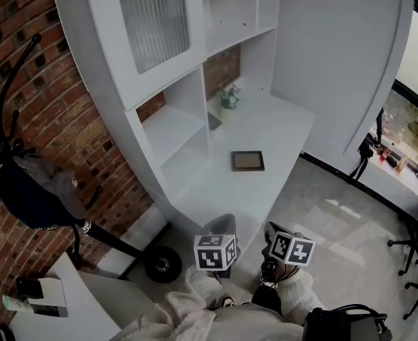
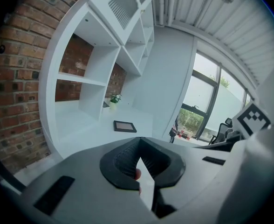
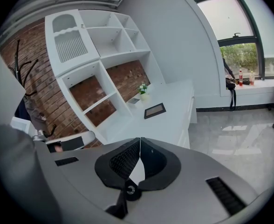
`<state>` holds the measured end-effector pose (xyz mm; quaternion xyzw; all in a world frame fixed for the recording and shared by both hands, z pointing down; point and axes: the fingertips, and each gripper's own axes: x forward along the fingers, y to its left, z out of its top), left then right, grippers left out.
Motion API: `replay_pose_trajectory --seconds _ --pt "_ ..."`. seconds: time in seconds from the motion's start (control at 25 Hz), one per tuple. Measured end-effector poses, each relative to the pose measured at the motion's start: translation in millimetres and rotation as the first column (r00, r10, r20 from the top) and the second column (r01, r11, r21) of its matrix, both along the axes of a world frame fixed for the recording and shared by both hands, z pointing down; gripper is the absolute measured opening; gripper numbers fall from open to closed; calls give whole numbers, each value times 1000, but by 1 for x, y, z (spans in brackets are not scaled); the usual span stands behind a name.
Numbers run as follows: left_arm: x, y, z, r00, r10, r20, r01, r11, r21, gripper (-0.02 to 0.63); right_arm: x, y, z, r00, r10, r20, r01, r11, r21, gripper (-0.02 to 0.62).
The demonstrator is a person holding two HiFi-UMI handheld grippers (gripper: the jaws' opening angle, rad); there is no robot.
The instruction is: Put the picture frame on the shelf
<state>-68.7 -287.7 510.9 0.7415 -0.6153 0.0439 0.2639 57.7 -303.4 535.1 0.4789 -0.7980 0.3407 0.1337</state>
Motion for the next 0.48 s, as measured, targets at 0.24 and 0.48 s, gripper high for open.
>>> replay_pose_trajectory --seconds 0.24,0.48 --pt "-25 -13 1 996 -83 13 83 997 2 8 -28 -29 6 996 -86 13 86 996 -2 25" --pt "-49 -46 1 977 -211 3 211 977 10 8 -61 -76 3 975 -224 5 224 974 12 25"
